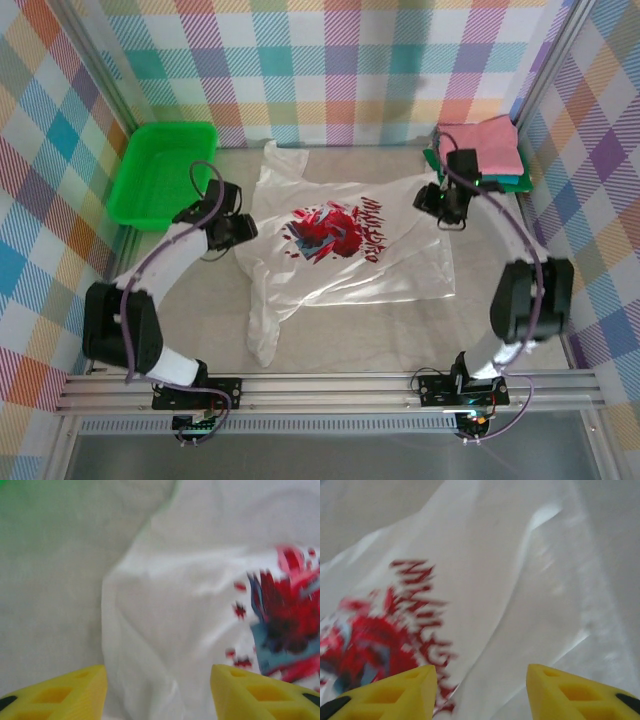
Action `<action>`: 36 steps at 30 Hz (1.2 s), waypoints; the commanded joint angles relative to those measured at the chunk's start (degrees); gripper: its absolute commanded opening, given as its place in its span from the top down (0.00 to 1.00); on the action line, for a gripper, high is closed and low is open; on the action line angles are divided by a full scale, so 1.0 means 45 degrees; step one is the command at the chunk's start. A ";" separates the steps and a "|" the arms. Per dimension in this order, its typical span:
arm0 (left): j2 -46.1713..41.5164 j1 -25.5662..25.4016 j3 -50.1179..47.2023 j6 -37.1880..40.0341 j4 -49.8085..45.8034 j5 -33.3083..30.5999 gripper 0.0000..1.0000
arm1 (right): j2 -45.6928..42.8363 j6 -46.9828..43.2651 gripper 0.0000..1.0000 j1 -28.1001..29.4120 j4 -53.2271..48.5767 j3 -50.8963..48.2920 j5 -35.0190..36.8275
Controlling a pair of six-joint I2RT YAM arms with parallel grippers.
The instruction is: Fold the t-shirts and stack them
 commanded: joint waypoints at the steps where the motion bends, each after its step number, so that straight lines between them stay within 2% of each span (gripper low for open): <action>1: -0.1870 -0.0990 -0.1362 -0.0855 -0.2205 0.0145 0.42 | -0.1250 0.0337 0.49 0.0733 0.1985 -0.2566 -0.0764; 5: -0.4070 -0.1818 -0.3349 -0.2100 -0.3408 0.1129 0.42 | -0.2363 0.0280 0.47 0.0990 0.3037 -0.5071 -0.1089; 9: -0.4556 -0.2505 -0.4830 -0.2692 -0.2066 0.2736 0.35 | -0.2045 -0.0012 0.47 0.0992 0.3247 -0.5407 -0.1042; 13: -0.3642 -0.3697 -0.4824 -0.2680 -0.1392 0.1810 0.34 | -0.1144 -0.0252 0.46 0.0992 0.3175 -0.4687 -0.1299; 15: -0.3144 -0.3765 -0.5168 -0.2871 -0.1025 0.1221 0.44 | -0.0951 -0.0180 0.46 0.0990 0.3485 -0.4542 -0.1558; 17: -0.2909 -0.3752 -0.5700 -0.3094 -0.0296 0.1102 0.46 | -0.0882 -0.0072 0.46 0.0997 0.3786 -0.4421 -0.1753; 20: -0.2676 -0.3733 -0.6209 -0.3814 0.0013 0.0889 0.65 | -0.0736 -0.0011 0.46 0.1012 0.4084 -0.4217 -0.1998; 22: -0.2805 -0.3732 -0.6213 -0.4479 -0.0631 0.0511 0.96 | -0.0580 -0.0049 0.46 0.1012 0.4059 -0.4116 -0.1836; 23: -0.3034 -0.3704 -0.6137 -0.4989 -0.1396 0.0111 1.00 | -0.0514 -0.0060 0.46 0.1012 0.3984 -0.4086 -0.1661; 26: -0.4370 -0.3589 -0.6044 -0.6396 -0.3294 -0.0590 1.00 | -0.0383 -0.0167 0.46 0.1012 0.4120 -0.4187 -0.1516; 30: -0.6990 -0.3171 -0.6306 -0.7827 -0.4653 -0.0484 0.99 | -0.0092 -0.0206 0.46 0.1033 0.4152 -0.4221 -0.1487; 32: -0.7824 -0.2955 -0.6430 -0.7912 -0.4908 -0.0373 0.72 | -0.0059 -0.0173 0.45 0.0997 0.4216 -0.4284 -0.1458; 34: -0.8089 -0.2791 -0.6511 -0.7998 -0.5376 -0.0443 0.57 | 0.0006 0.0009 0.45 0.1012 0.4214 -0.4354 -0.1092; 36: -0.8110 -0.2717 -0.6595 -0.8276 -0.5935 -0.0669 0.54 | 0.0184 0.0106 0.45 0.0983 0.4170 -0.4343 -0.1047</action>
